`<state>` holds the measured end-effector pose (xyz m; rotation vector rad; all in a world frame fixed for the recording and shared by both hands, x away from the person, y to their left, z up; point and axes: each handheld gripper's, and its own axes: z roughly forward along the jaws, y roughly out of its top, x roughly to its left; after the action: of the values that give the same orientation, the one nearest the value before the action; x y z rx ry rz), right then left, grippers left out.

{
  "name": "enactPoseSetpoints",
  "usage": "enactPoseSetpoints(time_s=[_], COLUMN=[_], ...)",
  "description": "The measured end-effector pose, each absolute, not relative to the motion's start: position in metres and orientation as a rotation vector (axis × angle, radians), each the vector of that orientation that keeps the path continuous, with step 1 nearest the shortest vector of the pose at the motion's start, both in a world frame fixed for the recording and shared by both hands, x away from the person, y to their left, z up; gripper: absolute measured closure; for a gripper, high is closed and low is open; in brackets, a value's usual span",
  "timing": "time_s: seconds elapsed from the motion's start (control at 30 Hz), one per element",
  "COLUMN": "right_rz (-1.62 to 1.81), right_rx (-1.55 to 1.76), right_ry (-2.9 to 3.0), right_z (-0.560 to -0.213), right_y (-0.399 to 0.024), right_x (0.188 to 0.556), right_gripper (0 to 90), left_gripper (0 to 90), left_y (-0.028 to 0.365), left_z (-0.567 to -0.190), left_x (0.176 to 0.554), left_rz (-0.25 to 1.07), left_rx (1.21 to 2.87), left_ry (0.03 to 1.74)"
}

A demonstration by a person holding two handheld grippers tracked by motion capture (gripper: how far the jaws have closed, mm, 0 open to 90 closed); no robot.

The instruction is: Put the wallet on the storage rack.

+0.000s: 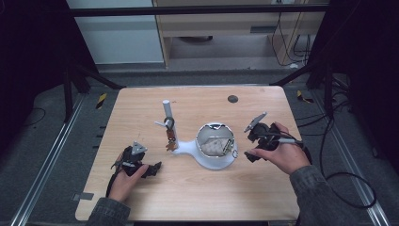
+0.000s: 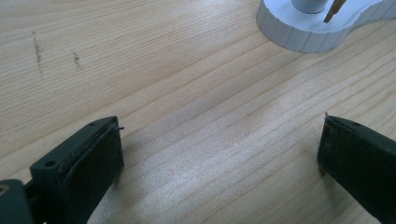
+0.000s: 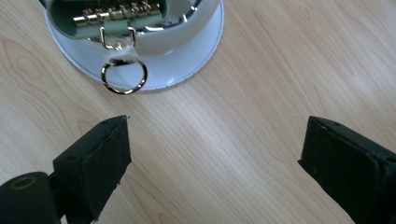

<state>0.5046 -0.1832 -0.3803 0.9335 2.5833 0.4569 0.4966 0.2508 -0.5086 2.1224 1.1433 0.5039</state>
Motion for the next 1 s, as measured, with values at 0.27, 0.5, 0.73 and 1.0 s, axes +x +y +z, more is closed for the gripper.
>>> enactPoseSetpoints(time_s=[0.27, 0.5, 0.73, 1.0], right_rz=[0.520, 0.650, 0.714, 0.774], right_rx=[1.007, 1.105, 1.145, 1.223], right_ry=[2.543, 2.439, 2.410, 2.381], right_z=[-0.397, -0.416, -0.438, -0.460], right_y=[-0.201, -0.224, -0.236, -0.243], right_x=[0.496, 0.489, 0.483, 0.484], right_gripper=[8.4, 8.1, 7.6, 5.2], left_gripper=[0.0, 0.0, 0.0, 0.0], left_y=[0.251, 0.251, 0.251, 0.251], left_z=[-0.509, -0.509, -0.509, -0.509], left_x=[0.497, 0.496, 0.496, 0.496], left_rz=[0.505, 0.503, 0.502, 0.502], left_rx=[2.123, 2.124, 2.124, 2.124], left_ry=[1.143, 1.142, 1.142, 1.142])
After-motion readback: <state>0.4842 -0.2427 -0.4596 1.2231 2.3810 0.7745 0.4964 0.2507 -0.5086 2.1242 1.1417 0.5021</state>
